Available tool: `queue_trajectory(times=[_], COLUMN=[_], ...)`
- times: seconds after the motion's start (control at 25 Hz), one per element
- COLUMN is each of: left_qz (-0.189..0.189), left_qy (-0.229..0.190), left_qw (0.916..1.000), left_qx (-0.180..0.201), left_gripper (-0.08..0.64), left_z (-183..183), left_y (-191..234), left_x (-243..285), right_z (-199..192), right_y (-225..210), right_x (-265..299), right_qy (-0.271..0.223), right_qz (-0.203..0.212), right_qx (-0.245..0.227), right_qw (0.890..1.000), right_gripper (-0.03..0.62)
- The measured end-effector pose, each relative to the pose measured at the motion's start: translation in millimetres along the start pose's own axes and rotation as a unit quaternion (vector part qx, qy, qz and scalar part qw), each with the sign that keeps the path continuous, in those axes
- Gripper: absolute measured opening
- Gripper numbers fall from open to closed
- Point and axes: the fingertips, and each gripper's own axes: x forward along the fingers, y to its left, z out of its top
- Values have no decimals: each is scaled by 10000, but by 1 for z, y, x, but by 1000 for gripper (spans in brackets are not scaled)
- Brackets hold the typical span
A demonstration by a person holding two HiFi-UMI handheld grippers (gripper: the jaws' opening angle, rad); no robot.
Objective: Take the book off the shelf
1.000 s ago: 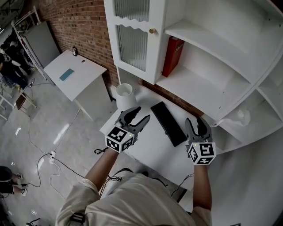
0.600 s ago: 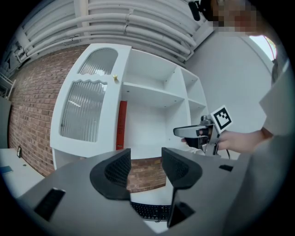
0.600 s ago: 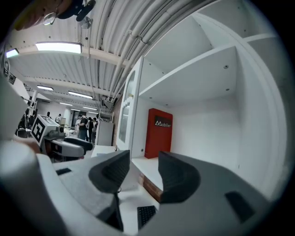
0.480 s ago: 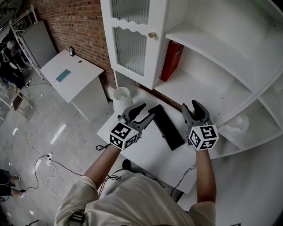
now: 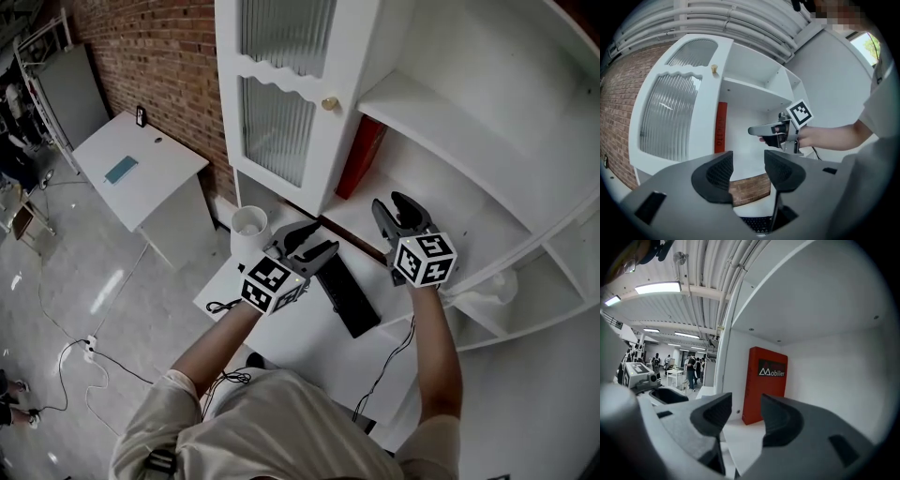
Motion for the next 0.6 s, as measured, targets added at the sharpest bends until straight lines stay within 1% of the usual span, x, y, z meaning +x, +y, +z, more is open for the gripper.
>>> queue_trajectory(times=[0.2,0.4,0.6], left_qz=[-151,-272,-335], left_qy=[20,44,87], left_qw=[9999,9996,9994], left_qx=[54,-11,-64], left_gripper=[199,199,199], left_z=[4,2,-3], left_y=[5,6,7], left_x=[18,30,35], right_z=[4,0,7], right_y=[-9,-15,-23], right_x=[35,66,90], right_qy=[102,319,361], right_qz=[91,163,217], right_qx=[-78,-201,-248], right_qw=[9999,9992,9988], right_gripper=[181,181,181])
